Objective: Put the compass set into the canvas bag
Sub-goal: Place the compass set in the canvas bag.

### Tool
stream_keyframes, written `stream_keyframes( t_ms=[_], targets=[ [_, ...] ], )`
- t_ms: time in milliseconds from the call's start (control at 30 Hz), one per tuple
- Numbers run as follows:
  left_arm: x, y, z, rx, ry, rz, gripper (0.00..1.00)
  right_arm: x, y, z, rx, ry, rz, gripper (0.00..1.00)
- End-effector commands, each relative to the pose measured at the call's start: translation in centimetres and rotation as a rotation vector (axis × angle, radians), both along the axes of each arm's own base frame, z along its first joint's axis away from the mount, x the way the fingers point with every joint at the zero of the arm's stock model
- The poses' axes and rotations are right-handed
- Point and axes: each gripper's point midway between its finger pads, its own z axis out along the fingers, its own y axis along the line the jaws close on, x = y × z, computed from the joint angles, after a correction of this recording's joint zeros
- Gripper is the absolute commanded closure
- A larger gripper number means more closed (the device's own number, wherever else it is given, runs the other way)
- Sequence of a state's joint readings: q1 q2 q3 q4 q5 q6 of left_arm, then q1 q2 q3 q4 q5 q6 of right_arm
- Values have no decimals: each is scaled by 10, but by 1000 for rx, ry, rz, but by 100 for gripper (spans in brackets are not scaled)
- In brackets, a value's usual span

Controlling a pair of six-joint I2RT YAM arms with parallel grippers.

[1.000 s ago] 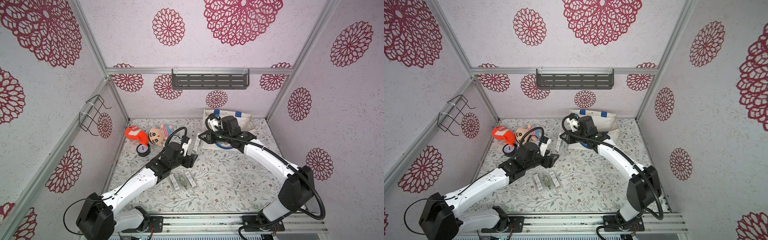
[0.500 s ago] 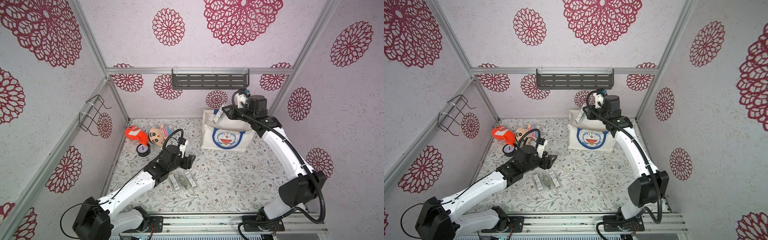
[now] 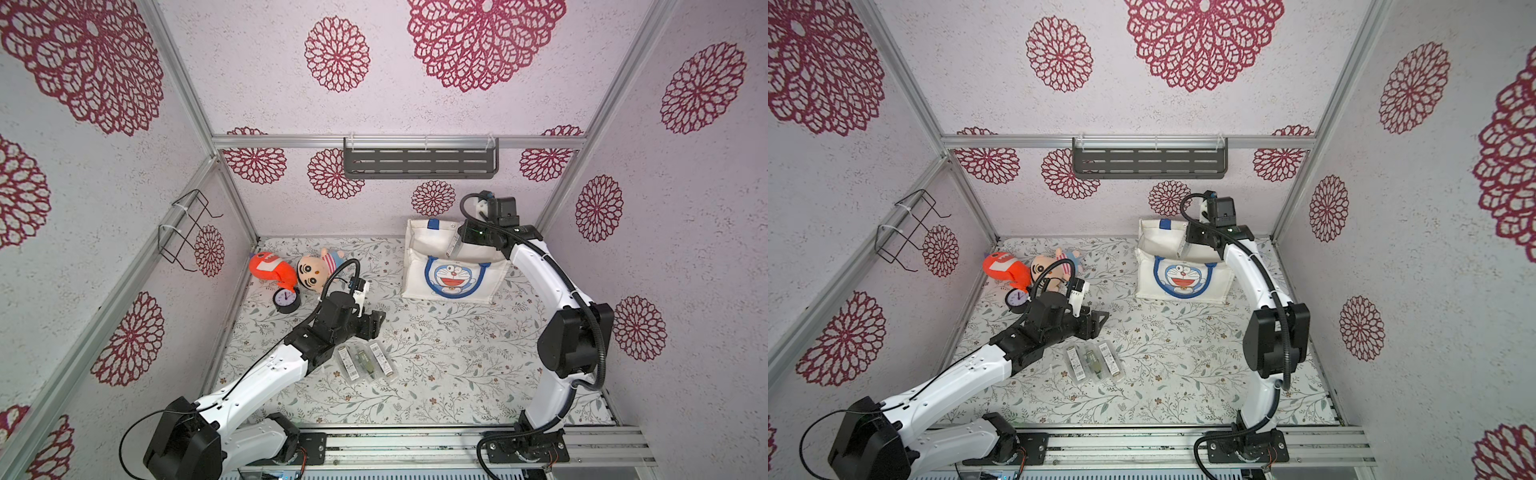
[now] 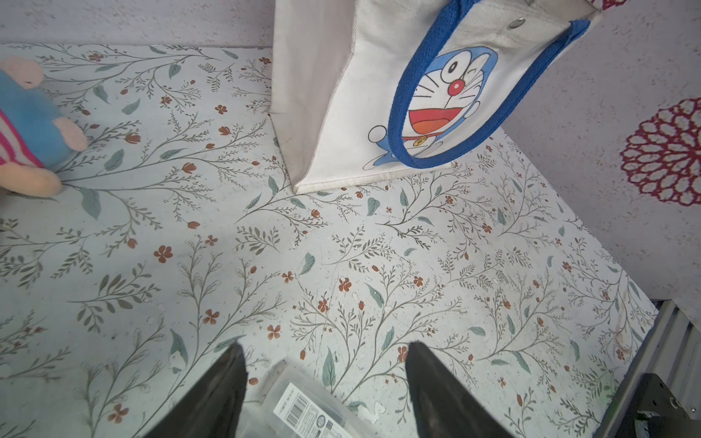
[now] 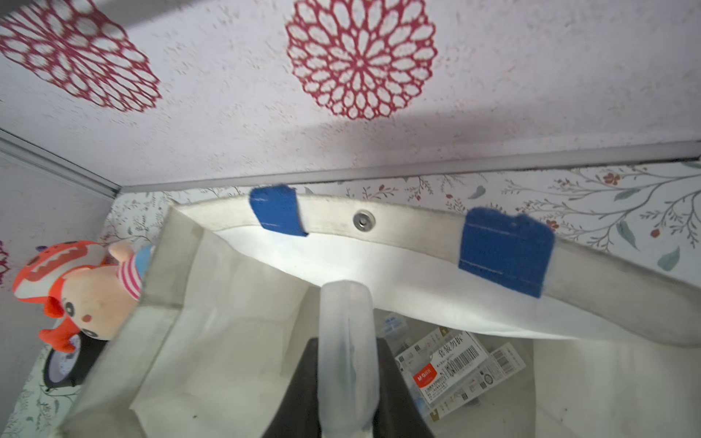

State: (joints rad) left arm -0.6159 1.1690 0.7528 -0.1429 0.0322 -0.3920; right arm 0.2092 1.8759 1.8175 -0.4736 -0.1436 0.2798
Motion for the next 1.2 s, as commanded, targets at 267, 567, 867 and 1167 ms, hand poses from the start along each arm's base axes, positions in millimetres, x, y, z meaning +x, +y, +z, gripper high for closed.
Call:
stream_keyframes(
  t_ms=[267, 567, 867, 1167],
  targets=[
    [8, 2, -3, -14, 16, 22, 30, 5, 4, -36, -34, 78, -6, 100],
    [11, 1, -7, -15, 35, 25, 31, 4, 2, -71, -49, 146, -23, 100],
    [12, 4, -9, -22, 50, 48, 31, 3, 1, -81, -56, 160, -30, 73],
    [10, 18, -15, -12, 89, 112, 29, 1, 1, -23, -52, 66, -23, 46]
  ],
)
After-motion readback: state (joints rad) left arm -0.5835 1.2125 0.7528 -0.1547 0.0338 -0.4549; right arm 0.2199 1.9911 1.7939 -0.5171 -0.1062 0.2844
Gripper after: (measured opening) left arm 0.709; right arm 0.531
